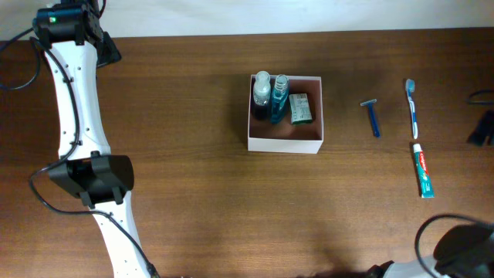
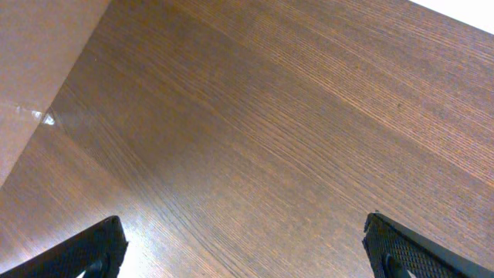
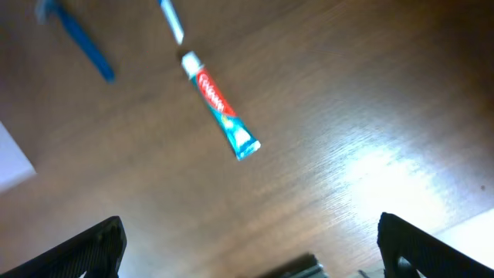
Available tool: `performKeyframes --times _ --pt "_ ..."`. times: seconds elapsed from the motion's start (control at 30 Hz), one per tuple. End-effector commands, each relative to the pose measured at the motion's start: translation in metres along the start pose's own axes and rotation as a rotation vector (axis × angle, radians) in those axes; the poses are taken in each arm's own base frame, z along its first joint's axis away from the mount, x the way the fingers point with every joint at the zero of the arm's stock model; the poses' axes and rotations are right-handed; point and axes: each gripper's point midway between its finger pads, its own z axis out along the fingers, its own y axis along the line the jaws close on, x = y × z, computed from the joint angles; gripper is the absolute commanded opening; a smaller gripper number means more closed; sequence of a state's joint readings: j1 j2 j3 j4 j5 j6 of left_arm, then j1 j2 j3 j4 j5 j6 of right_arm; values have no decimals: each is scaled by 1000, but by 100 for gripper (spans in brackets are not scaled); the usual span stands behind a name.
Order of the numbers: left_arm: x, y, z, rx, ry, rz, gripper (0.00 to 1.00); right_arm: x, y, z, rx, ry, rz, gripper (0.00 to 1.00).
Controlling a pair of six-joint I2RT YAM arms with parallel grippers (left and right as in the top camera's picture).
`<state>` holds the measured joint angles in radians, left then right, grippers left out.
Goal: Pack container
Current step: 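Lower the right gripper onto the Colgate toothpaste tube cap and close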
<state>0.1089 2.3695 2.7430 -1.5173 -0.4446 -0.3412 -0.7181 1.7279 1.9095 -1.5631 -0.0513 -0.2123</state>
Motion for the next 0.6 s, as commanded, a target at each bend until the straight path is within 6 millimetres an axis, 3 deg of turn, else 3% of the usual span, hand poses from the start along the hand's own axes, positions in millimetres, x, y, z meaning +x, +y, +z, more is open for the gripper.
performKeyframes --times 0.0,0.27,0.57 --pt "2 1 5 -3 11 -10 99 -3 3 23 -31 73 -191 99" --pt "2 1 5 -3 11 -10 99 -19 1 76 -86 148 -320 99" --pt "2 1 5 -3 11 -10 99 -30 1 128 -110 208 -339 98"
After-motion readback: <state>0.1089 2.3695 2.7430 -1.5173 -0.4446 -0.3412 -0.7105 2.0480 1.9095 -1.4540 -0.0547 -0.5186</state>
